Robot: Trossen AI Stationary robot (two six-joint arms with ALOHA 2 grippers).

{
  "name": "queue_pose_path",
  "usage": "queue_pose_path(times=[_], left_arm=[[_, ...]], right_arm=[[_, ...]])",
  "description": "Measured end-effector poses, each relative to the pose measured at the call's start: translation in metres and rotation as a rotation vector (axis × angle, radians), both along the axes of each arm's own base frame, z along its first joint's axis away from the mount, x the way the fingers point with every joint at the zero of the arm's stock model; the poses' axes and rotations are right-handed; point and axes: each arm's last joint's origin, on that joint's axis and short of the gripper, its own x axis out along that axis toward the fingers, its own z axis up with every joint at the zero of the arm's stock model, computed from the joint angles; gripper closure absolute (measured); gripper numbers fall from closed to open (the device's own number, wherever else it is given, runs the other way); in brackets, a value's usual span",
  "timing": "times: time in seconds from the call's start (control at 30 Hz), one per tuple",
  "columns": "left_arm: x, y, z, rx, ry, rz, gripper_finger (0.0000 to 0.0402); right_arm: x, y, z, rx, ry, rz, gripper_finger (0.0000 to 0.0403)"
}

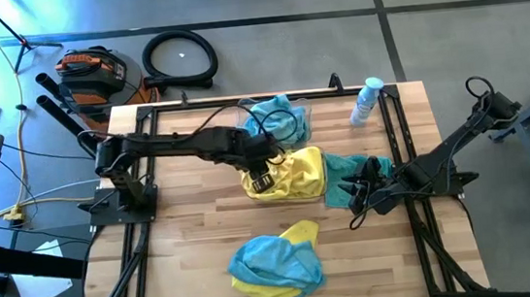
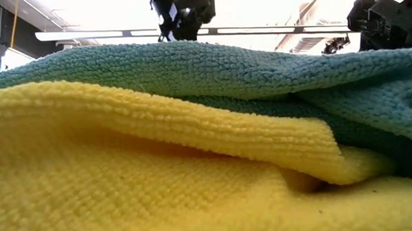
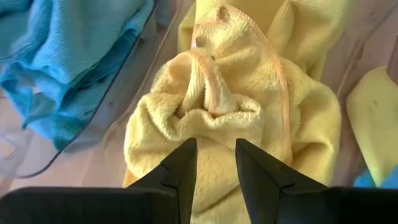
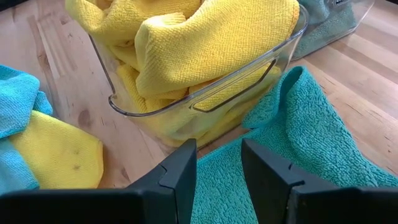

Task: Sort microfiber towel by color & place in baskets
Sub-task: Put the blue towel into the top transparent bin

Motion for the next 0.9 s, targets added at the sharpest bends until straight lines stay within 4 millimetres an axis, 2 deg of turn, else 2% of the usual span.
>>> queue_pose_path(times=[0.17, 0.33, 0.43, 0.53, 0.6, 0.77, 0.9], left_arm=[[-0.016, -0.012, 0.016, 0.007, 0.002, -0.002, 0.0300], [-0.041, -0.052, 0.028, 0.086, 0.016, -0.031, 0.0300], [-0.058, -0.078, 0.025, 0.100, 0.026, -0.088, 0.0300], [-0.078, -0.098, 0.012, 0.179, 0.034, -0.107, 0.0300], [-0.095, -0.104, 0.000, 0.215, 0.042, -0.077, 0.0300], [-0.131, -0.109, -0.036, 0.137, -0.036, -0.023, 0.0300], [-0.153, -0.106, -0.060, 0.053, -0.159, -0.035, 0.0300]], right_arm=[[0.000, 0.000, 0.000, 0.001, -0.001, 0.000, 0.0279], [0.000, 0.000, 0.000, 0.001, 0.000, 0.001, 0.0279], [0.001, 0.001, 0.001, 0.012, -0.009, 0.006, 0.0279], [0.003, 0.002, 0.003, 0.010, -0.035, 0.017, 0.0279], [0.008, 0.006, 0.005, -0.017, -0.074, 0.038, 0.0279], [0.027, 0.026, 0.012, -0.079, -0.196, 0.156, 0.0279], [0.052, 0.045, 0.028, -0.109, -0.180, 0.231, 0.0279]])
